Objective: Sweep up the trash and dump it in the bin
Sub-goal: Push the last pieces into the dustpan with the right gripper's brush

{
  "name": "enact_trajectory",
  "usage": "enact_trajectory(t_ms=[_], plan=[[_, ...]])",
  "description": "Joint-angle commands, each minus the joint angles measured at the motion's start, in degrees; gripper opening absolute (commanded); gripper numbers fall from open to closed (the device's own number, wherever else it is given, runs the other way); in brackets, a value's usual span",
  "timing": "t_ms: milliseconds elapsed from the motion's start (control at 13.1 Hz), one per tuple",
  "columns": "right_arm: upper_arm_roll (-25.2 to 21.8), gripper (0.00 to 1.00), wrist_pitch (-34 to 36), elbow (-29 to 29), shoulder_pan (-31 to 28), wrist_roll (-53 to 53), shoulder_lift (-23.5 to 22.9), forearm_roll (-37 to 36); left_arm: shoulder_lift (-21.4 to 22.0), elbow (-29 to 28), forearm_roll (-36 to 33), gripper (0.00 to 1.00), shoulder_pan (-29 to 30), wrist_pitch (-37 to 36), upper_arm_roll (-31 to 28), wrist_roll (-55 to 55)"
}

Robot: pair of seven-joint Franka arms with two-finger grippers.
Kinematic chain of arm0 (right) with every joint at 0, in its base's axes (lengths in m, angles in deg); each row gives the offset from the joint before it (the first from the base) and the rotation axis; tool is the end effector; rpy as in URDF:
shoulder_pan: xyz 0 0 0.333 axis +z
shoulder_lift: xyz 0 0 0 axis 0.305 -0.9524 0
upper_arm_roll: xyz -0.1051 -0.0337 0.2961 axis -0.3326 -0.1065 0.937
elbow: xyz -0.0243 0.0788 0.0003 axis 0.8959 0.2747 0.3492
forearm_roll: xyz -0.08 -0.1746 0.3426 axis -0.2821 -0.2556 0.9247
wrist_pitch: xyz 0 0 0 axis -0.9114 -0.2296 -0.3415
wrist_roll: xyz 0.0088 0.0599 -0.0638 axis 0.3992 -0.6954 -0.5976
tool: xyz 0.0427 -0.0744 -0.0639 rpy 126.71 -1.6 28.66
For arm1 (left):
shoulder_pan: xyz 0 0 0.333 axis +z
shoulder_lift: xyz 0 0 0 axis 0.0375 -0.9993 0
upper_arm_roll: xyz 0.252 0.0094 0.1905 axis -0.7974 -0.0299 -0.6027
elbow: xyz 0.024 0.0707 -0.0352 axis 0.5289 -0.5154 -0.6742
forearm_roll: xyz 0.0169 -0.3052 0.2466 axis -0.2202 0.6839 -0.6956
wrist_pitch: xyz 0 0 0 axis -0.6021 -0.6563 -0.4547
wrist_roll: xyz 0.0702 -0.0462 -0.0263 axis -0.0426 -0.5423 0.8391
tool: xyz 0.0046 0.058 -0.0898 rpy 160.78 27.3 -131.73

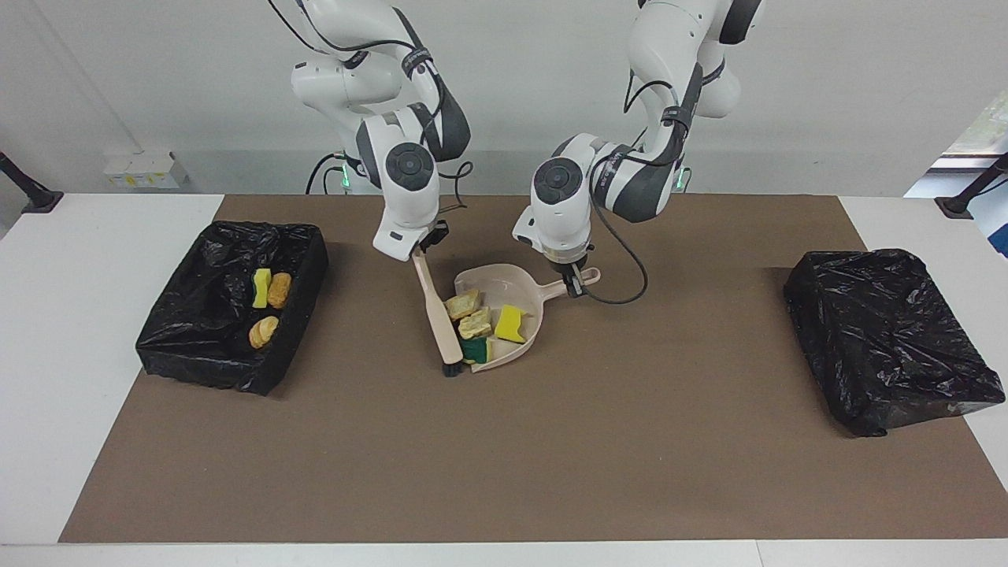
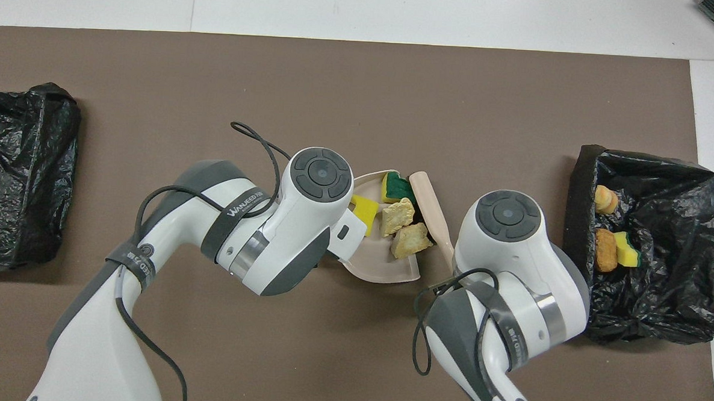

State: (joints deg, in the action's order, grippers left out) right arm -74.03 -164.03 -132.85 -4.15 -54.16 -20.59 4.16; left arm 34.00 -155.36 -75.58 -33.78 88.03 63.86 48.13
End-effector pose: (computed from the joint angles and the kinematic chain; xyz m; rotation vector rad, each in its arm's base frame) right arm 0.4300 0.2397 0.3717 2.9616 0.4091 -0.5238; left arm 0.4958 -0.3711 0.3667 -2.3567 2.0004 0.3298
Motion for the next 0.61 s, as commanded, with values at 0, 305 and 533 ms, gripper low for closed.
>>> enact_trajectory(t_ms=[0,305,533], plan=[[-0.10,0.00,0.11,-0.75,2.74,5.37,2.08,2.90,1.79,-4.86,5.14,0.00,2.79,5.74,0.05,-5.45],[0.17,0.00,-1.30,1.10,4.24,5.92,1.99,8.45,3.90,-9.27,5.60,0.00,3.77,12.52,0.05,-10.20],[-0.71,0.00,-0.34,2.24,2.05,4.25,4.00,8.45,4.17,-9.27,6.82,0.00,4.91,12.79,0.05,-12.92]])
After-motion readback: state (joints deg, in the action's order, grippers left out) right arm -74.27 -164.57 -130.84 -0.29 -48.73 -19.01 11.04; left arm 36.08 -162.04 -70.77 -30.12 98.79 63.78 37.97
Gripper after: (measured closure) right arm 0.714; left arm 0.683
